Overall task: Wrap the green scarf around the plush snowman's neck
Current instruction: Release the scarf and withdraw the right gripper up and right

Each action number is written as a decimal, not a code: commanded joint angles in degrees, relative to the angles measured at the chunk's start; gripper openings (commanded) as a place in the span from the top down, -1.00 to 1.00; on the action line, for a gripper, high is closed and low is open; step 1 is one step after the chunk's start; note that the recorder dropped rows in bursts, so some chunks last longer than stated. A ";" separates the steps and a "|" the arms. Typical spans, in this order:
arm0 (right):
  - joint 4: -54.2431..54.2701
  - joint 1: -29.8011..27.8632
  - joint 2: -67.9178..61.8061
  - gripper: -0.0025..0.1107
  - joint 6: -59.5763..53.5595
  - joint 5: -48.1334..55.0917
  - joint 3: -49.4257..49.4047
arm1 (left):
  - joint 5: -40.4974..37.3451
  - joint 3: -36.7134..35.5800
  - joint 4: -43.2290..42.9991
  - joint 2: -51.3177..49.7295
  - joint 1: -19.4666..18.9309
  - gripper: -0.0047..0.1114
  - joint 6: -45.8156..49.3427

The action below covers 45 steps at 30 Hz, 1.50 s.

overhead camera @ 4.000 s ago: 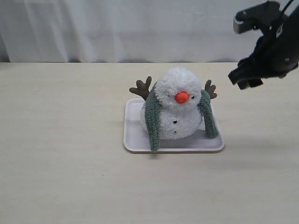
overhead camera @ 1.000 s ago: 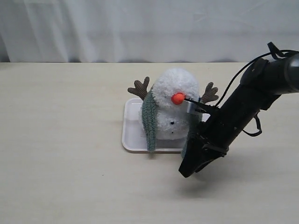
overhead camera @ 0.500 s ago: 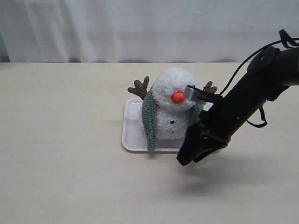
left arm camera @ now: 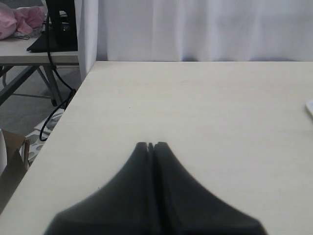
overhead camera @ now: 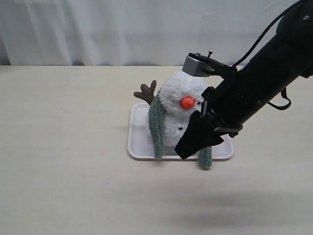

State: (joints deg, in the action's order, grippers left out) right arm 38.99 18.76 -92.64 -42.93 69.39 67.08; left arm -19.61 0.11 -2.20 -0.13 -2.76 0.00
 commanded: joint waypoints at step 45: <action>-3.68 2.78 41.80 0.88 3.31 -41.75 -12.79 | 0.66 -0.11 -0.03 0.13 0.25 0.92 0.00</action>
State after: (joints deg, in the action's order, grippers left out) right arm 35.21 21.37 -51.20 -40.18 28.75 54.57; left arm -19.61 0.11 -2.20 -0.13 -2.76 0.00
